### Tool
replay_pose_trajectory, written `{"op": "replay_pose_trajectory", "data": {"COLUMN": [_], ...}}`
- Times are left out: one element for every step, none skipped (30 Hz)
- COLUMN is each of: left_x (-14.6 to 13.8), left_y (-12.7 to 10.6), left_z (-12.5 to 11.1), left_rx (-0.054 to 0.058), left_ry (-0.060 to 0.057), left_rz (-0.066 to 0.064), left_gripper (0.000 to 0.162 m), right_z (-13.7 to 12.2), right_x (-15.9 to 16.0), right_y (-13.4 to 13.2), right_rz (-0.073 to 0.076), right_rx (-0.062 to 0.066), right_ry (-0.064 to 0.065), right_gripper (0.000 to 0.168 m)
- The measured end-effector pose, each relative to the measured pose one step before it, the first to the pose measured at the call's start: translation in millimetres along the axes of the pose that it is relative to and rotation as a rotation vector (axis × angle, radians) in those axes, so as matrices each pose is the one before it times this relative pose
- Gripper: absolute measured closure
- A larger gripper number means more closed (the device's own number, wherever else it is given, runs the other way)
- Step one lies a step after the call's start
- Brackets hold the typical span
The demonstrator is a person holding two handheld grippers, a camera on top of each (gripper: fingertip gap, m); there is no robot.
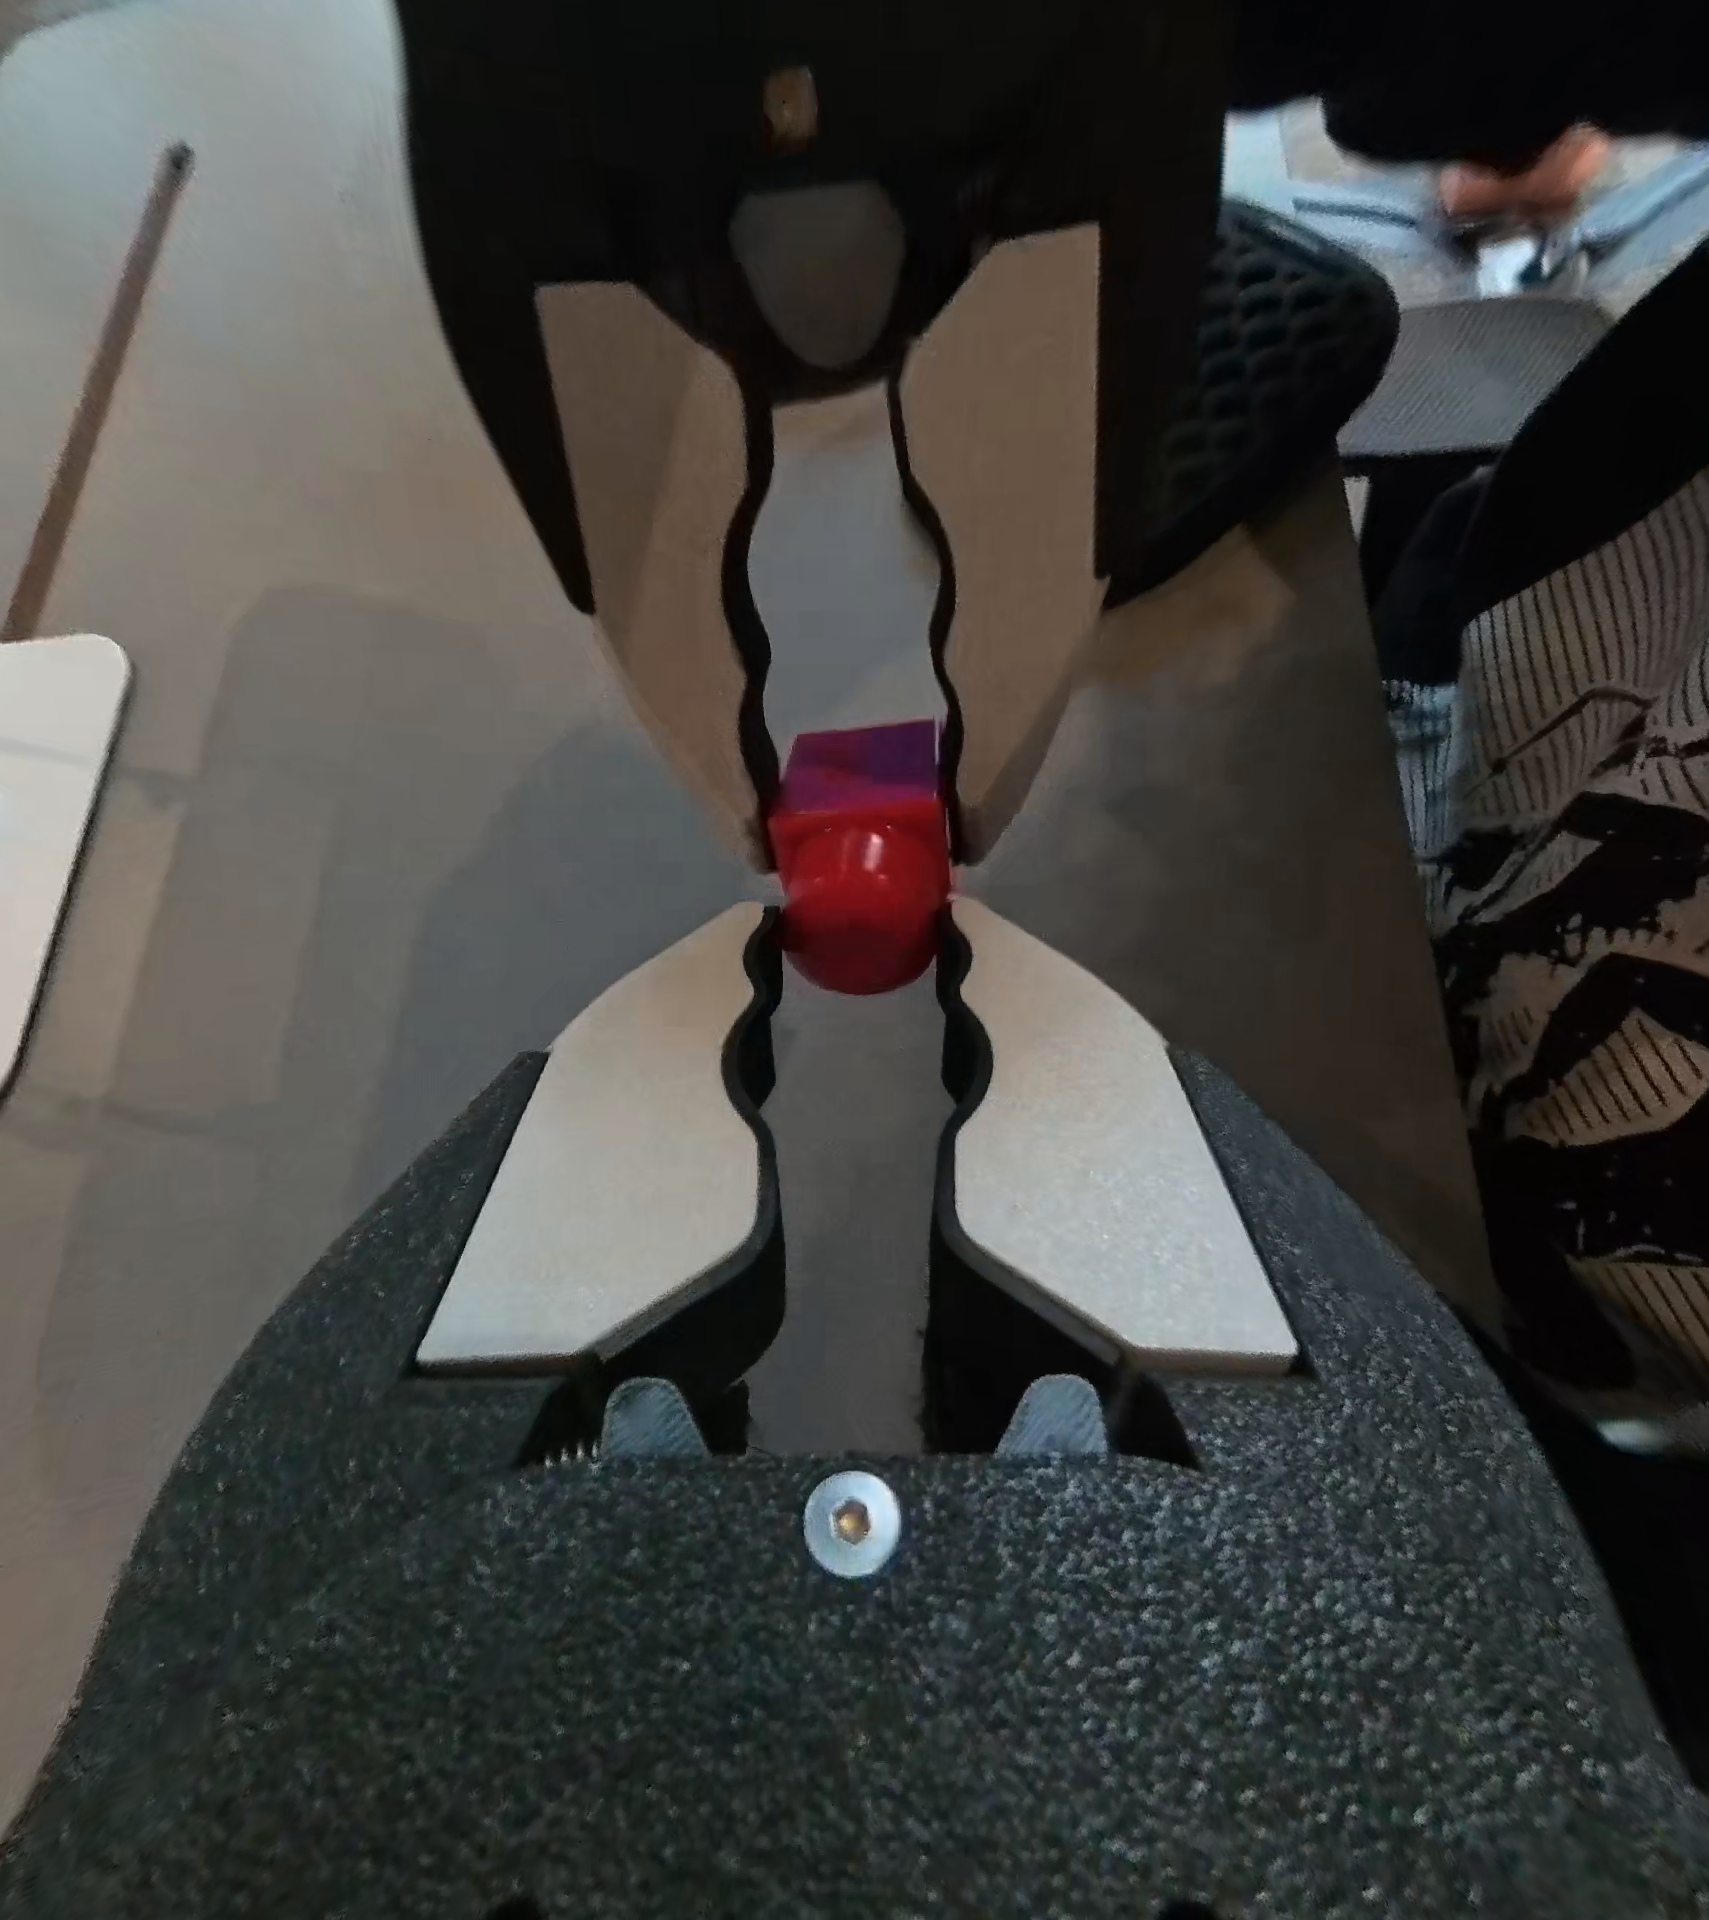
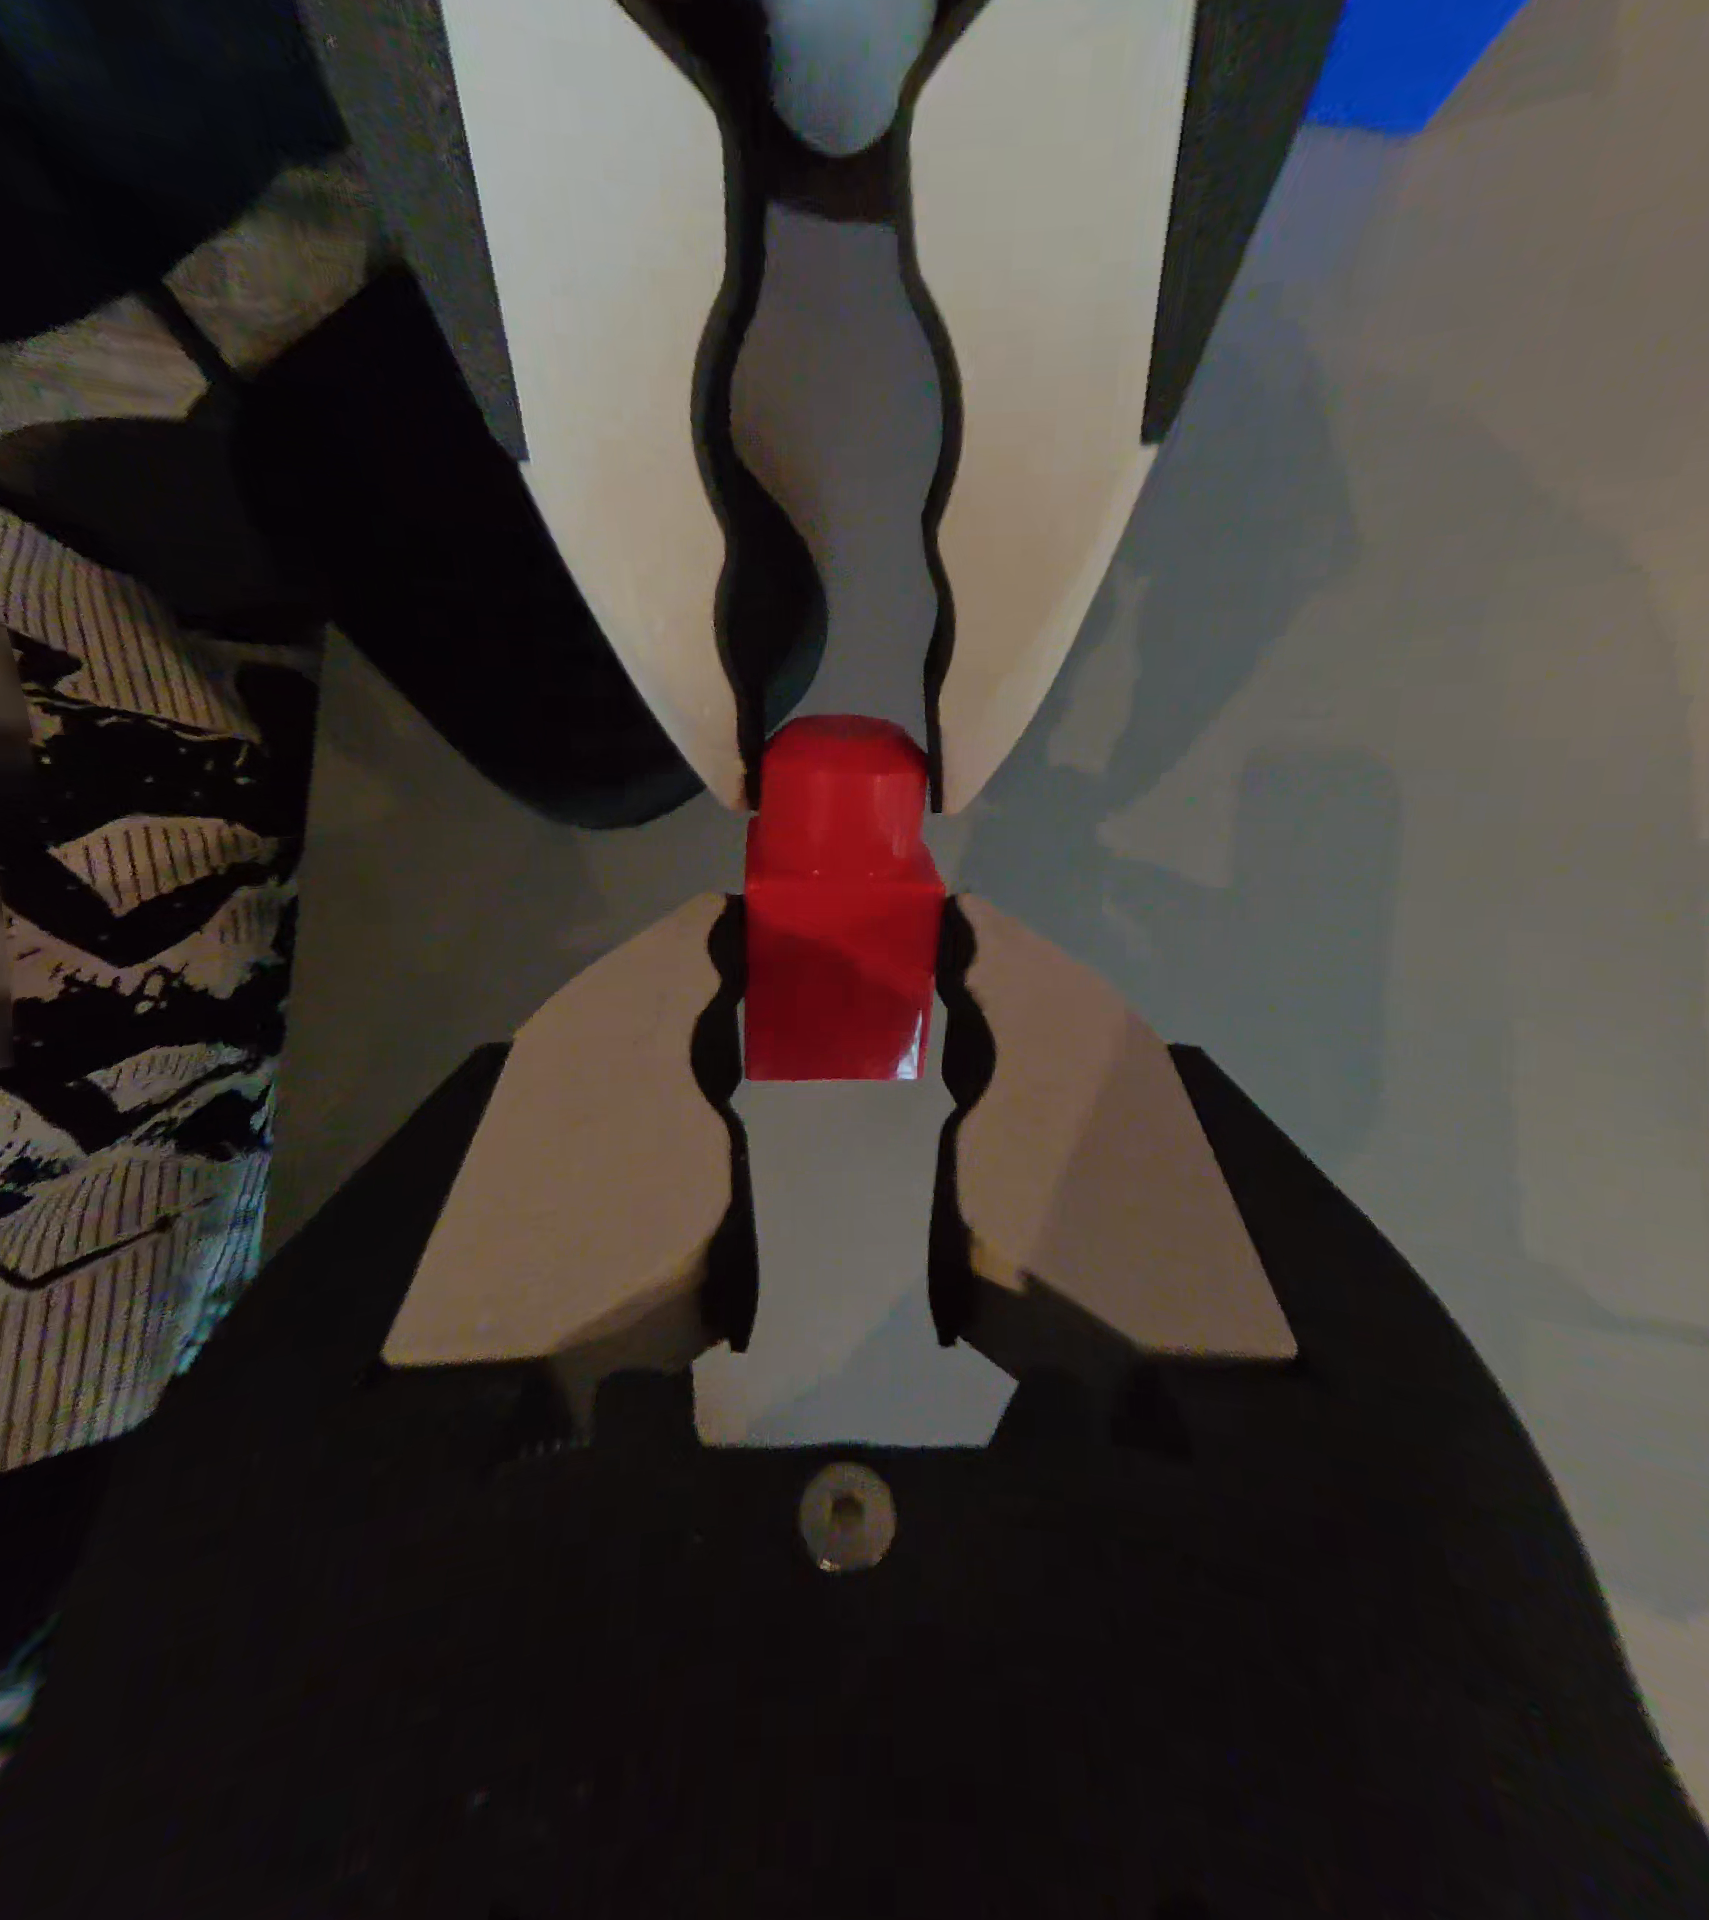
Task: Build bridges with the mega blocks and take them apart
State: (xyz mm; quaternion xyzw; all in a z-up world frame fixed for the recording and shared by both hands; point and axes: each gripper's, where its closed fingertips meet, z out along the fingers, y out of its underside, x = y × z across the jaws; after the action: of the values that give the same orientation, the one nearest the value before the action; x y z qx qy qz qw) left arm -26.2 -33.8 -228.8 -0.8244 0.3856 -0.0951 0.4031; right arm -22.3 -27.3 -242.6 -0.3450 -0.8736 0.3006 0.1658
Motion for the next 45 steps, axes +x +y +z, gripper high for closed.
{"op": "replay_pose_trajectory", "data": {"left_x": [-2.68,-3.98,-4.07,-2.66,-1.21,-0.12,0.51,1.73,2.54,1.78,1.00,0.91,0.78,-0.11,0.40,1.26,1.06,0.64,0.27,-0.05,-0.28,0.07,0.83,1.04,0.46,0.20,0.16,0.09,0.37,0.73,-0.12,-0.53,-0.07,0.13,0.14,0.09,0.38,0.57,0.75,0.53,0.34,0.11,0.01,-0.26,-0.37], "left_y": [-2.98,-3.44,-3.72,-3.36,-3.30,-4.53,-6.08,-6.89,-6.44,-5.69,-3.98,-1.51,0.41,0.90,0.65,0.07,-0.64,-1.08,-0.75,-0.74,-0.75,-0.66,-0.32,-0.27,-0.10,0.18,0.69,1.07,1.19,1.97,2.74,3.37,4.25,5.16,5.57,5.46,5.08,4.05,3.46,2.61,1.74,1.05,0.66,0.70,0.47], "left_z": [-2.25,-2.80,-3.11,-3.16,-3.08,-2.75,-2.34,-2.23,-1.94,-1.27,-0.38,0.63,1.47,2.02,2.16,2.09,1.81,1.16,0.79,0.39,0.23,0.10,0.08,0.19,0.36,0.15,0.07,-0.02,0.00,-0.18,-0.29,-0.20,0.43,1.08,1.93,2.56,2.97,3.24,3.10,2.60,2.22,1.50,0.99,0.63,0.15], "left_rx": [0.0396,0.0482,0.0534,0.0532,0.0535,0.0612,0.0731,0.0757,0.0688,0.0562,0.0375,0.0162,0.0006,-0.0051,-0.0056,-0.0036,0.0007,0.0039,0.0023,0.0023,0.0049,0.0051,0.0041,0.0024,0.0004,-0.0027,-0.0060,-0.0067,-0.0071,-0.0117,-0.0163,-0.0199,-0.0230,-0.0268,-0.0287,-0.0281,-0.0248,-0.0199,-0.0168,-0.0130,-0.0091,-0.0046,-0.0024,-0.0025,-0.0009], "left_ry": [-0.0226,-0.0296,-0.0277,-0.0183,-0.0089,-0.0044,-0.0029,0.0056,0.0133,0.0120,0.0074,0.0070,0.0041,-0.0019,0.0007,0.0073,0.0058,0.0028,0.0009,-0.0007,-0.0017,0.0009,0.0058,0.0050,-0.0011,-0.0014,-0.0004,0.0004,0.0040,0.0071,0.0009,-0.0038,-0.0014,-0.0013,-0.0027,-0.0036,-0.0019,-0.0006,0.0006,0.0005,-0.0001,-0.0003,0.0000,-0.0007,-0.0007], "left_rz": [-0.0116,-0.0198,-0.0237,-0.0256,-0.0277,-0.0267,-0.0235,-0.0205,-0.0216,-0.0255,-0.0251,-0.0175,-0.0082,-0.0030,-0.0039,-0.0069,-0.0059,-0.0029,-0.0038,-0.0047,-0.0034,-0.0018,-0.0007,0.0014,0.0042,0.0053,0.0059,0.0049,0.0035,0.0042,0.0058,0.0064,0.0060,0.0062,0.0077,0.0069,0.0054,0.0043,0.0046,0.0046,0.0034,0.0032,0.0013,0.0003,0.0011], "left_gripper": [0.133,0.130,0.120,0.111,0.106,0.102,0.102,0.104,0.107,0.109,0.110,0.111,0.110,0.109,0.108,0.108,0.108,0.109,0.112,0.113,0.117,0.121,0.125,0.129,0.129,0.129,0.129,0.129,0.129,0.129,0.129,0.129,0.129,0.129,0.129,0.129,0.129,0.129,0.129,0.129,0.129,0.129,0.129,0.129,0.129], "right_z": [-1.84,-2.73,-3.69,-4.59,-5.23,-5.38,-4.85,-4.09,-2.94,-1.95,-1.07,-0.51,-0.16,0.23,0.41,0.68,0.73,0.60,0.39,0.11,0.12,0.13,-0.06,-0.17,-0.44,-0.17,0.07,0.08,0.02,-0.22,-0.97,-2.23,-3.22,-3.76,-3.87,-3.51,-2.51,-1.37,-0.30,0.55,1.05,1.79,2.13,2.36,2.49], "right_x": [2.41,2.97,1.25,1.00,1.64,0.97,0.50,-0.66,-1.90,-2.11,-1.59,-0.99,-1.44,-1.05,-0.63,-0.62,-0.62,-0.50,0.03,-0.07,-0.45,-0.42,0.43,1.20,-0.30,-0.47,-0.25,-0.08,-0.52,-1.35,-0.70,0.84,1.01,1.91,3.15,0.98,-1.06,0.52,0.03,-2.17,-1.30,-0.95,-1.45,-1.36,-1.27], "right_y": [-2.55,-3.57,-5.21,-6.95,-7.71,-7.87,-7.56,-6.59,-4.59,-3.05,-1.93,-1.64,-1.70,-1.33,-0.51,-0.19,-0.31,-0.34,-0.31,-0.52,-0.29,-0.67,-0.35,0.03,-0.06,0.31,1.00,1.40,1.89,2.70,3.20,4.11,4.99,4.78,3.71,3.33,3.49,2.61,2.09,1.36,-0.26,-0.74,-0.99,-0.86,-0.95], "right_rz": [0.0017,0.0086,0.0112,0.0171,0.0145,0.0139,0.0174,0.0180,0.0150,0.0118,0.0097,0.0065,0.0021,-0.0036,-0.0059,-0.0048,-0.0019,-0.0005,-0.0024,-0.0025,-0.0014,-0.0018,-0.0008,0.0007,0.0006,0.0006,-0.0014,0.0015,0.0050,0.0103,0.0098,0.0017,-0.0056,-0.0108,-0.0177,-0.0184,-0.0168,-0.0200,-0.0266,-0.0253,-0.0157,-0.0101,-0.0085,-0.0064,-0.0066], "right_rx": [0.0411,0.0516,0.0659,0.0766,0.0810,0.0789,0.0747,0.0647,0.0497,0.0368,0.0271,0.0220,0.0192,0.0139,0.0050,0.0020,0.0044,0.0039,0.0039,0.0043,0.0032,0.0056,0.0038,0.0006,0.0025,0.0001,-0.0049,-0.0092,-0.0152,-0.0248,-0.0339,-0.0485,-0.0659,-0.0768,-0.0823,-0.0909,-0.0982,-0.0952,-0.0901,-0.0817,-0.0642,-0.0525,-0.0420,-0.0336,-0.0256], "right_ry": [0.0134,0.0126,-0.0019,-0.0045,-0.0007,-0.0045,-0.0077,-0.0152,-0.0215,-0.0216,-0.0150,-0.0097,-0.0104,-0.0045,-0.0016,-0.0005,-0.0022,-0.0022,0.0015,0.0009,-0.0020,-0.0019,0.0035,0.0069,-0.0046,-0.0039,-0.0002,0.0010,-0.0037,-0.0117,-0.0084,0.0010,0.0001,0.0051,0.0158,0.0024,-0.0090,0.0065,0.0062,-0.0077,-0.0033,-0.0047,-0.0095,-0.0098,-0.0082], "right_gripper": [0.134,0.134,0.134,0.134,0.134,0.134,0.134,0.134,0.134,0.134,0.134,0.133,0.133,0.133,0.133,0.133,0.133,0.133,0.133,0.133,0.134,0.133,0.133,0.133,0.134,0.133,0.133,0.133,0.133,0.133,0.128,0.123,0.121,0.121,0.122,0.124,0.124,0.126,0.127,0.127,0.127,0.126,0.126,0.126,0.127]}}
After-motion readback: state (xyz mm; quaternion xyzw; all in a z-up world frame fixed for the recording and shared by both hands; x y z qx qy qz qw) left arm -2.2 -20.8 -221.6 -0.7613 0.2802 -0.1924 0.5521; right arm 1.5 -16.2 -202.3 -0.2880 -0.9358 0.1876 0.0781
